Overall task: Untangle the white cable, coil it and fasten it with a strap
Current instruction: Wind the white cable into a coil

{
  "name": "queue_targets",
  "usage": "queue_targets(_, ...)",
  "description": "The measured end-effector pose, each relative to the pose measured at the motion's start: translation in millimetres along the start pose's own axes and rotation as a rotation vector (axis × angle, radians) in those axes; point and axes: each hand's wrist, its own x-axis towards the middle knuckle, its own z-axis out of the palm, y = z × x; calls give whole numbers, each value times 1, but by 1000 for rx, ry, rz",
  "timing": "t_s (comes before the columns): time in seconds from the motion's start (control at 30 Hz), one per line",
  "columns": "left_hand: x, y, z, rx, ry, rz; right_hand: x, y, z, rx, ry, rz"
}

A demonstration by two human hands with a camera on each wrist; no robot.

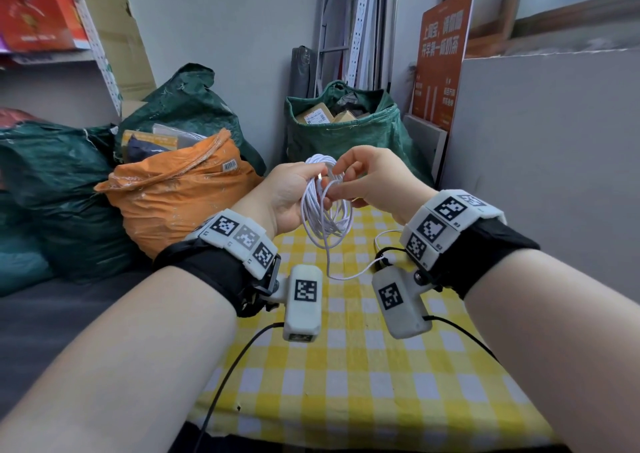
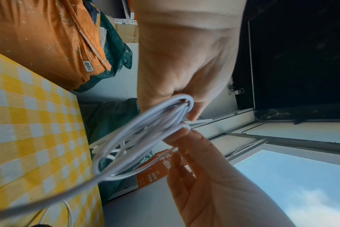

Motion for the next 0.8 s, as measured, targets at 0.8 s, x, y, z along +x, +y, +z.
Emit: queue_targets(0.8,-11,0,1,128,-271,-223,17,21,-20,-220,314,1)
